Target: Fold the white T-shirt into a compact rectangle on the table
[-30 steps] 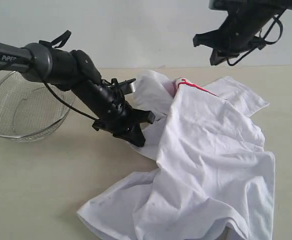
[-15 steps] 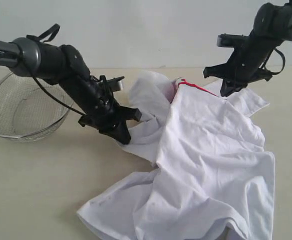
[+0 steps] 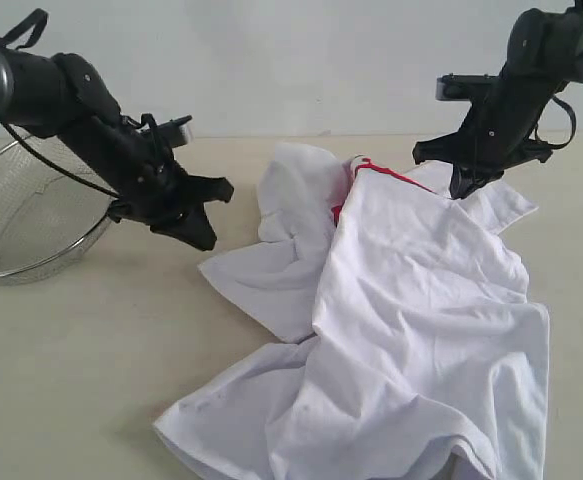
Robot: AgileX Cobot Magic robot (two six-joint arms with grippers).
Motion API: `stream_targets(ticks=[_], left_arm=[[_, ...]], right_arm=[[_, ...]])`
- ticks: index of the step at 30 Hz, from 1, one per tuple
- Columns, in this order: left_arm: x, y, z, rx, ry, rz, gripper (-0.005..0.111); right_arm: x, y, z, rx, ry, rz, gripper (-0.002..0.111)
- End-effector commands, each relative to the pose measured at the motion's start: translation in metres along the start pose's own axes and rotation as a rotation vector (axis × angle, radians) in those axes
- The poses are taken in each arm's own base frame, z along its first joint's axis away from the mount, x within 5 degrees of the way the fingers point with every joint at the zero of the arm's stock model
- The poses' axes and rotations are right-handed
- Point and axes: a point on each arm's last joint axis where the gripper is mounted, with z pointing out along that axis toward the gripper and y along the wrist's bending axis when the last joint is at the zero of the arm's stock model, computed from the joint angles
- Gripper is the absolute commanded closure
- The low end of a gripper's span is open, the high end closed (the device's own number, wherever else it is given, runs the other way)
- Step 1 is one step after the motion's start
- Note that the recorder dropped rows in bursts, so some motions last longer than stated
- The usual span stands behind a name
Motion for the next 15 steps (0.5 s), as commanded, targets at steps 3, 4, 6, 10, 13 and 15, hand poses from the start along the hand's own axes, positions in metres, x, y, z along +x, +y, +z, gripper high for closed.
stream_targets(ticks=[3, 4, 6, 10, 13, 15], left_arm=[[-0.005, -0.036, -0.008, 0.166, -0.073, 0.055, 0.102], [-0.005, -0.038, -0.005, 0.165, -0.068, 0.062, 0.102], [-0.001, -0.044, 0.004, 0.172, -0.038, 0.072, 0.102], [0.008, -0.053, 0.035, 0.169, 0.023, 0.087, 0.102], [0.012, -0.05, 0.059, 0.127, 0.043, 0.076, 0.102], [0.016, -0.042, 0.07, 0.098, 0.065, 0.071, 0.102]], right_arm=[[0.0, -0.003, -0.003, 0.009, 0.002, -0.001, 0.108], [0.0, -0.003, -0.003, 0.009, 0.004, 0.004, 0.108], [0.001, -0.002, -0.003, 0.004, 0.01, 0.013, 0.108], [0.001, -0.001, -0.003, -0.007, 0.014, 0.022, 0.108], [0.002, -0.001, -0.003, -0.009, 0.03, 0.022, 0.108], [0.003, -0.001, -0.003, -0.01, 0.04, 0.024, 0.108]])
